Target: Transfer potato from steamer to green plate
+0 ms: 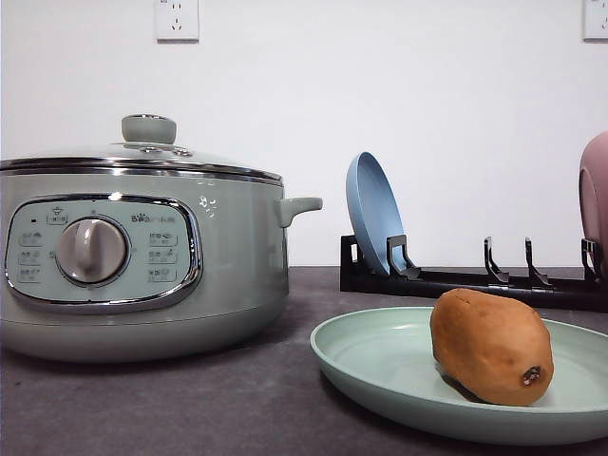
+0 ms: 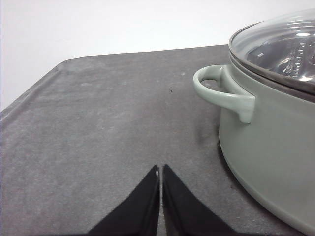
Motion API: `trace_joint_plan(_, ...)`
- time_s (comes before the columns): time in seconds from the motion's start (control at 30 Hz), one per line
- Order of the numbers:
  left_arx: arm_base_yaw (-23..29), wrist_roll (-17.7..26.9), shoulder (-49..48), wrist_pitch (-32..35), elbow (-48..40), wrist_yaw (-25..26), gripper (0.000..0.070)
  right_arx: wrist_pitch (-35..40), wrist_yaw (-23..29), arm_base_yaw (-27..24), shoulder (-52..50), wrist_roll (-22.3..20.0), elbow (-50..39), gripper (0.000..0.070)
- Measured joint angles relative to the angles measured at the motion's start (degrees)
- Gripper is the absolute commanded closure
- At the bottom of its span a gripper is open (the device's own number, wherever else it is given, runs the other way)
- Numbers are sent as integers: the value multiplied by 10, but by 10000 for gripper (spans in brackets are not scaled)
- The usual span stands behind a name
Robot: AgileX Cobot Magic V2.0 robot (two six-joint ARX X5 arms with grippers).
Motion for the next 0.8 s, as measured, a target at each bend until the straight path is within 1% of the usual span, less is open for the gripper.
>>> trace_joint_plan(0.07, 0, 0, 0, 0, 0, 0, 700, 50, 0, -41, -40, -8, -50, 700)
trace_joint_plan(0.13, 0, 0, 0, 0, 0, 0, 700, 97, 0, -70, -79, -15, -98, 700)
trace_joint_plan(0.23, 0, 0, 0, 0, 0, 0, 700, 146, 0, -99, -128, -26, -157, 700)
trace_joint_plan(0.33, 0, 0, 0, 0, 0, 0, 700, 175, 0, -118, -171, -39, -214, 700)
trace_joint_plan(0.57, 0, 0, 0, 0, 0, 0, 700, 191, 1, -141, -259, -45, -320, 700)
trace_joint_plan(0.8, 0, 0, 0, 0, 0, 0, 700, 191, 1, -146, -324, -46, -401, 700)
